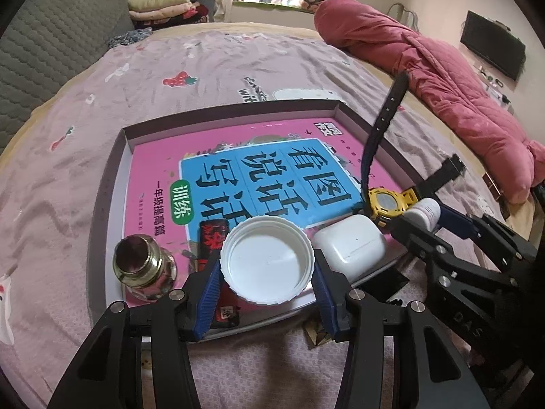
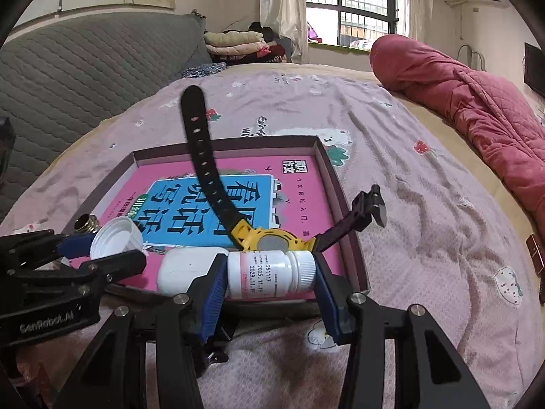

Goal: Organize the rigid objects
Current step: 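Lift the bottle cap with the left tool while the right tool carries the pill bottle over the tray, then lower the cap into the tray and open the left tool while the right tool releases the pill bottle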

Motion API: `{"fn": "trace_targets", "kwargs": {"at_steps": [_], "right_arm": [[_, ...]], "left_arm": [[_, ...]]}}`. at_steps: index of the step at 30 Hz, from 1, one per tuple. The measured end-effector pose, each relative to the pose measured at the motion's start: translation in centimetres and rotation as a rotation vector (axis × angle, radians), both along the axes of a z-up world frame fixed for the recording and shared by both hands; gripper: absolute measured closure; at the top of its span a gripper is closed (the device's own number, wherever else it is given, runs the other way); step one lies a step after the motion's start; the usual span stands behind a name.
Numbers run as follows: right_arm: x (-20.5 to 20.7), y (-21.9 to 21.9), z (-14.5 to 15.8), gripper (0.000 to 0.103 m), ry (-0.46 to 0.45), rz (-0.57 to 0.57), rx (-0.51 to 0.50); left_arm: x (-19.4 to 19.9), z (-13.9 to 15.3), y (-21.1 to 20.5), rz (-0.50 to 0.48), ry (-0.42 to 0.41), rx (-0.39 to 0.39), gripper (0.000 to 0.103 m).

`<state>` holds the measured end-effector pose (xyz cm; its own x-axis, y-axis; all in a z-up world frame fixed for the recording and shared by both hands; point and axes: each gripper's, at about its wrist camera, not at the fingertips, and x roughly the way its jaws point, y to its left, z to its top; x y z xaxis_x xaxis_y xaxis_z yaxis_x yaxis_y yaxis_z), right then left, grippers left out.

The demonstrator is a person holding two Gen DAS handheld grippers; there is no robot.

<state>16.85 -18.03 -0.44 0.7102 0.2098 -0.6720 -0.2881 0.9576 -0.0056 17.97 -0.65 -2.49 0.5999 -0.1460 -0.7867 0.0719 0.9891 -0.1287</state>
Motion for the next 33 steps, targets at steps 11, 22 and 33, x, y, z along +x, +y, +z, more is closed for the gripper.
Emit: {"fn": "trace_targets", "kwargs": {"at_steps": [11,22,33], "right_arm": [[0.7,-0.6,-0.3,0.054,-0.004,-0.002,0.003],[0.9,-0.2,-0.4,0.054,-0.001,0.024,-0.013],[0.7,-0.2,-0.3,0.054,0.007,0.027,-0.001]], "left_arm": [[0.7,-0.4,-0.5,-0.01,0.013,-0.015,0.052],[1.6,-0.8,-0.3,-0.006,0.035,-0.038,0.052],[2.0,-1.1,0.0,-0.001,0.056,-0.061,0.052]]}}
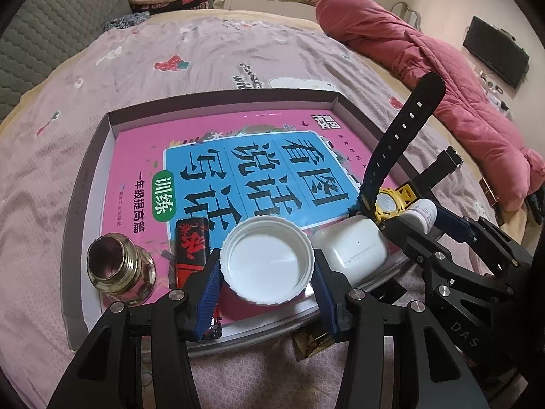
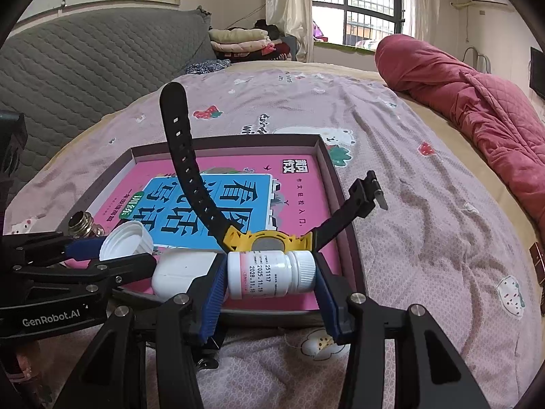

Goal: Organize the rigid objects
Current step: 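Lower the cap into the tray and open the left tool while the right tool releases the pill bottle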

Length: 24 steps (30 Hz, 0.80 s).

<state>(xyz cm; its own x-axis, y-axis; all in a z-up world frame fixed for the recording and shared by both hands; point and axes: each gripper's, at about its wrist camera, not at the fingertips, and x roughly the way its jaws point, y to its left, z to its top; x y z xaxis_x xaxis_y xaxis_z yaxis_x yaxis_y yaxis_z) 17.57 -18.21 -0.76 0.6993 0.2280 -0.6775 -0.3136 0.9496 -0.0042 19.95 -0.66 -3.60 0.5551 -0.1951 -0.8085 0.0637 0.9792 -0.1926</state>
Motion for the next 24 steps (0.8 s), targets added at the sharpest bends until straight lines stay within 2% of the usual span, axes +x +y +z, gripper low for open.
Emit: {"fn": "trace_targets", "kwargs": {"at_steps": [15,24], "right_arm": [[-0.3,-0.2,0.2,0.054,0.001,-0.012,-0.002],[-1.4,-0.9,2.1,0.052,-0.068,-0.003,0.046]], "left_arm": [[-0.1,0.0,0.4,-0.003,0.014,-0.025,0.049],[-0.5,0.9,0.5,-0.006,-0.015,-0.035,0.044]]}}
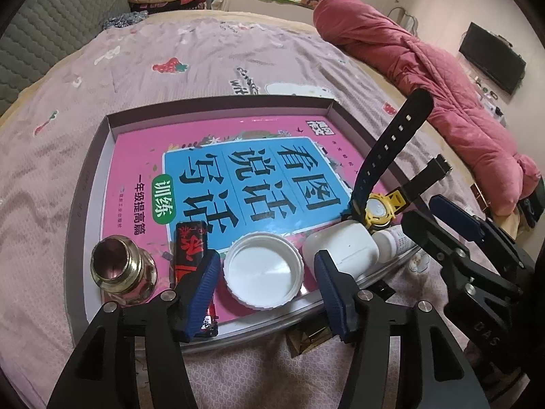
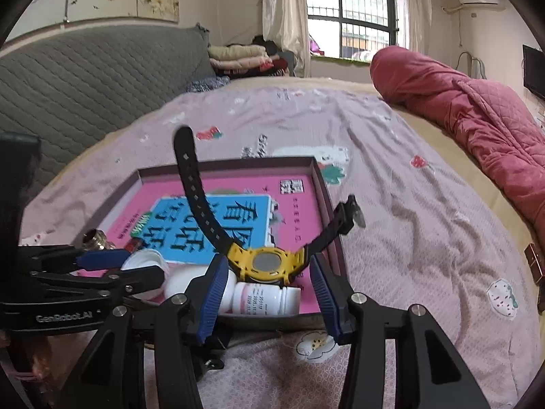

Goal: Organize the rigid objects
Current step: 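Lower the cap into the tray and open the left tool while the right tool releases the pill bottle, then reach the left tool to the black-gold lipstick while the right tool approaches the black claw clip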

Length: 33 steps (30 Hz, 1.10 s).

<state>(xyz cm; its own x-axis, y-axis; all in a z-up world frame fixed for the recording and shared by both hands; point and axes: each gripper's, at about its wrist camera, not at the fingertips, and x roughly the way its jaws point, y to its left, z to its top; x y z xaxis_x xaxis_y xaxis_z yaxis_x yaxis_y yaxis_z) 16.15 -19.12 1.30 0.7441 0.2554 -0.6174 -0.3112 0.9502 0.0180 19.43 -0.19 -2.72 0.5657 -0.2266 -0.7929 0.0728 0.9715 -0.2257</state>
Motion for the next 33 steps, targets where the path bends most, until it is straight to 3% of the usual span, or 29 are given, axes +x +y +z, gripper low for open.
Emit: {"fn": "trace_targets", "kwargs": {"at_steps": [15,33], "right_arm": [[-2.9,0.2,1.4,0.05,-0.026,0.056,-0.018],[-6.2,1.3,-0.9,0.05,0.077,0.137,-0.066]], "left_arm": [[-2.0,2.2,0.9,-0.002,-0.071,0.017,0.039],[-6.7,1.9,0.7,-0.064,-0.057,0.058,0.039]]}}
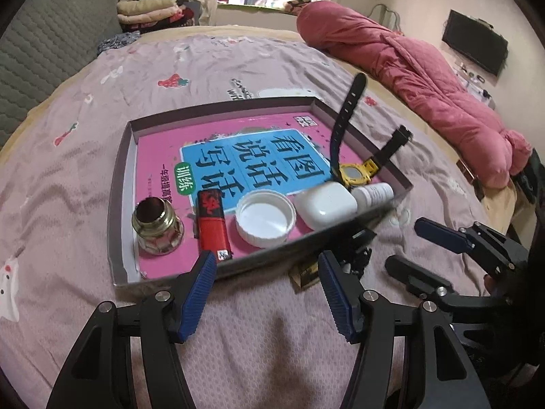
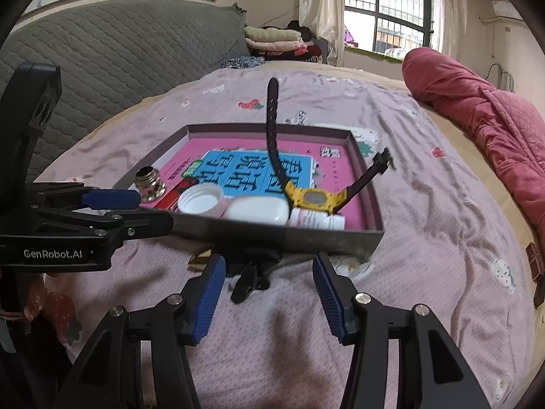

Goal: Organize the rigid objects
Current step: 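Reach the left tool to the black-gold lipstick while the right tool approaches the black claw clip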

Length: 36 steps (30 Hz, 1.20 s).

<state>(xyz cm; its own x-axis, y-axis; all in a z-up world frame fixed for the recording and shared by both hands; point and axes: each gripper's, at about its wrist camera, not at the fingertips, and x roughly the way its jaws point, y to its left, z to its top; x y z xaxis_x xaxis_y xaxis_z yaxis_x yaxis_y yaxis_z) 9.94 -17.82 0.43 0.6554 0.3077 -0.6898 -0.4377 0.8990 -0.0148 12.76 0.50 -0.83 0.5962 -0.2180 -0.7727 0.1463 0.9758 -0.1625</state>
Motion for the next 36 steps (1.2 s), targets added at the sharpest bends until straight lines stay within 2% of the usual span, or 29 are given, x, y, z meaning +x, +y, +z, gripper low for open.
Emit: {"fn": "trace_targets", "kwargs": {"at_steps": [9,21,26,30,36], "right_arm": [[-0.1,0.3,-2.2,0.05,0.06,0.017,-0.017],[2.1,0.7,-4.3,0.05,0.137,-0.008,0.063],[3.0,1.5,-4.7,0.057,0.127,-0.002,0.055],[3.0,1.7,-5.0,0.069,0.113,0.014,0.019],[2.9,0.7,-4.6,0.07,0.126,0.02,0.022]], "left_arm": [[-0.8,-0.5,-1.3,-0.062,0.016,-0.009,0.039],[0.6,-1.6,-1.1,-0.091,0.064,-0.053,0.039],[1.1,-2.1,-1.8,-0.115,0.078,-0.047,0.039],[1.5,-2.6,-2.6,-0.134,0.091,-0.044,0.039],[2.2,-3.5,-4.4,-0.196,0.107,-0.009,0.039]]}}
